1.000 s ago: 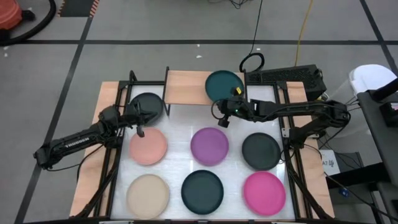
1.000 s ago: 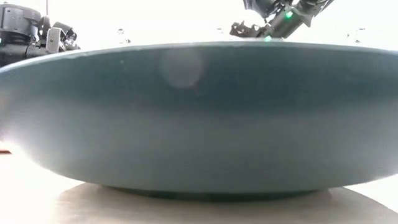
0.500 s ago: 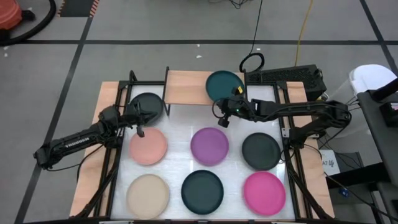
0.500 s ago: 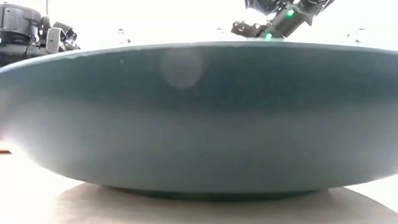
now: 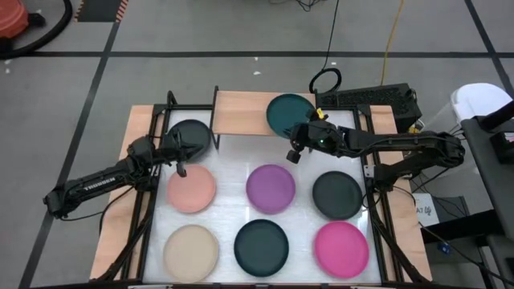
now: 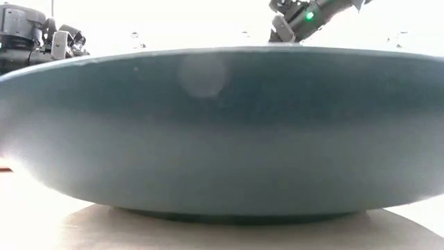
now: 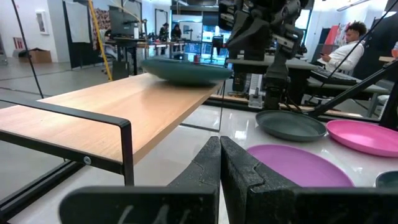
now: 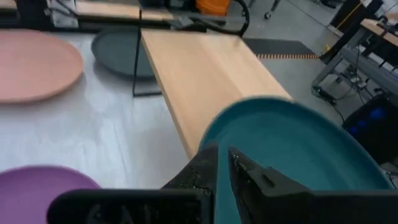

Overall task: Place and stack plates onto a shelf
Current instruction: Stack the light orange plate on top of the dark green plate on the shelf

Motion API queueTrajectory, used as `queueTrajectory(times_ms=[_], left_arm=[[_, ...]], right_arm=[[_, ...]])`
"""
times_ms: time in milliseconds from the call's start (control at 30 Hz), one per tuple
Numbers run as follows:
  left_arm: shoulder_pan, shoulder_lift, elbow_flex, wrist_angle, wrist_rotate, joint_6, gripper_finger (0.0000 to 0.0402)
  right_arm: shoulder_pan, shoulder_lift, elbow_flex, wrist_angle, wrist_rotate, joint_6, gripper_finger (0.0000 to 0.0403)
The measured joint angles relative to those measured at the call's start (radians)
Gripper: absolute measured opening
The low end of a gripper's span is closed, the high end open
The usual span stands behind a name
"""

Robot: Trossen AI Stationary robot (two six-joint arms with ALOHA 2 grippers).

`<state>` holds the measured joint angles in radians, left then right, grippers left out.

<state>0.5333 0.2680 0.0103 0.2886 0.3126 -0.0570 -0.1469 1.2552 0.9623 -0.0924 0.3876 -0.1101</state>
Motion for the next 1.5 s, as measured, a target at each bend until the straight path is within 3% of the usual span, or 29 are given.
queueTrajectory(times_ms=[500, 833, 1200, 1500], left_arm=[[0.0, 0.0, 0.0, 0.0, 0.0, 0.0, 0.0004], [0.0, 0.0, 0.0, 0.0, 0.0, 0.0, 0.0004], [0.0, 0.0, 0.0, 0.0, 0.0, 0.0, 0.0004], [0.0, 0.0, 0.0, 0.0, 0.0, 0.0, 0.0004]], right_arm=[[0.064, -0.025, 0.0, 0.014, -0.001, -0.008, 0.0022], [0.165, -0.193, -0.002, -0.055, -0.001, -0.007, 0.0022], [0.191, -0.251, -0.123, 0.134, 0.0, -0.007, 0.0022], [0.216, -0.254, -0.211, 0.127, 0.001, 0.006, 0.0022]])
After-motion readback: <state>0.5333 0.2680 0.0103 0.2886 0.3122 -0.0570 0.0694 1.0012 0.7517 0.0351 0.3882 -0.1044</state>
